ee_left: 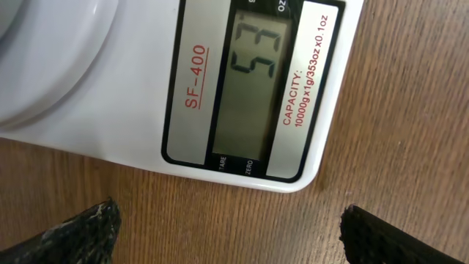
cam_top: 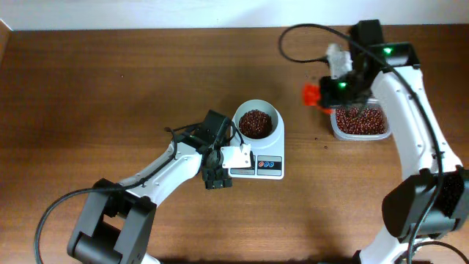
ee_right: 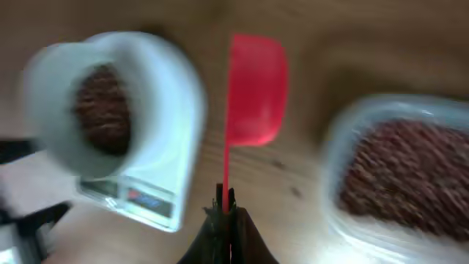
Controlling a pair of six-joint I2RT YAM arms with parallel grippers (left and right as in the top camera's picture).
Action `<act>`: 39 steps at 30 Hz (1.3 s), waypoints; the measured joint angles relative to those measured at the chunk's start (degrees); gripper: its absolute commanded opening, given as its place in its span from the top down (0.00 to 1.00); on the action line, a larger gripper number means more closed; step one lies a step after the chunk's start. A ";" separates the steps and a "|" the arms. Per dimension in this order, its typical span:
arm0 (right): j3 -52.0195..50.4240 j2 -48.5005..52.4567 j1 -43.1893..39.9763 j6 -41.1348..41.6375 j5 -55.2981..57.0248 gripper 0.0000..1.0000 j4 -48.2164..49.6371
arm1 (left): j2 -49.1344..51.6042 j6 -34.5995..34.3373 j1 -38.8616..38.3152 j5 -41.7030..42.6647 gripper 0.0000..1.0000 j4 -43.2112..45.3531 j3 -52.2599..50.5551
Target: Scoop item into bowl and weigh 50g on scale
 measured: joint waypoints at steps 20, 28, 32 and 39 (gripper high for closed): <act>0.00 2.54 19.50 -22.18 12.72 0.96 3.72 | 0.00 0.00 0.00 0.00 0.01 -0.04 0.00; 0.00 6.62 19.50 -22.21 13.11 0.96 2.93 | 0.00 0.00 0.00 0.00 0.01 -0.04 0.00; 0.00 6.64 19.50 -22.18 11.72 0.96 0.33 | 0.00 0.00 0.00 0.00 0.01 -0.04 0.00; 0.00 6.67 19.52 -22.21 6.51 0.96 -1.90 | 0.00 0.00 0.00 0.00 0.01 -0.04 0.00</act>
